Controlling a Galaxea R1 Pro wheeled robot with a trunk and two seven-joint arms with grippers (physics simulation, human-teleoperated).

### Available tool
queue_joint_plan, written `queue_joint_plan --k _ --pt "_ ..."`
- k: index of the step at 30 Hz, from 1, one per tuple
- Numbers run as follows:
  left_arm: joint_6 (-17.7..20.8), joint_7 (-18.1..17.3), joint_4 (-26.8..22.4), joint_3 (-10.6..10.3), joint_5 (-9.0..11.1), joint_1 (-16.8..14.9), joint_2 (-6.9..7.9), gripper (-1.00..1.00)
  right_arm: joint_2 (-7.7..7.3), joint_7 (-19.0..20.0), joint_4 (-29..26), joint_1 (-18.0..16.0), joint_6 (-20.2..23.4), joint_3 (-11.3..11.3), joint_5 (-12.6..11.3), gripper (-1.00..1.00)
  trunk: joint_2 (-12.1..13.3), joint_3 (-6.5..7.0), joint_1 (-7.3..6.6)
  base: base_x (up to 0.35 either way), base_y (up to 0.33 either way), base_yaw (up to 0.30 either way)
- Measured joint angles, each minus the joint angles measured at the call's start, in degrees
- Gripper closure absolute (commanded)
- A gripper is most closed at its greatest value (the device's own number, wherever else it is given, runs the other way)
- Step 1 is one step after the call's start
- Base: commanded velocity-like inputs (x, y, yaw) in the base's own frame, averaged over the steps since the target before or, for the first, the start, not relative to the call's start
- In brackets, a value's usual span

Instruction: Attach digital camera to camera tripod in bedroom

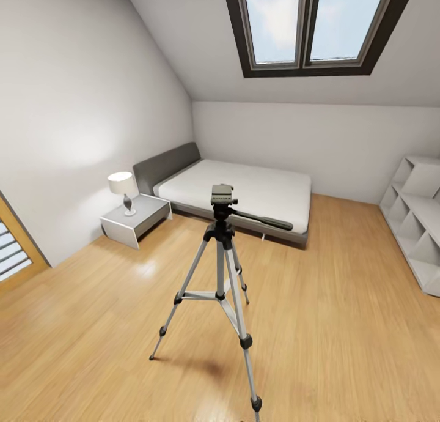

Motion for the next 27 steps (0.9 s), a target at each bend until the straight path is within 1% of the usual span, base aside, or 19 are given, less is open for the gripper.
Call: queue_joint_plan --k 27 --pt "0.0 0.0 0.0 0.0 0.0 0.0 0.0 1.0 0.01 -0.1 0.0 0.0 0.0 0.0 -0.1 -1.0 0.0 -2.48 0.0 0.0 0.0 0.0"
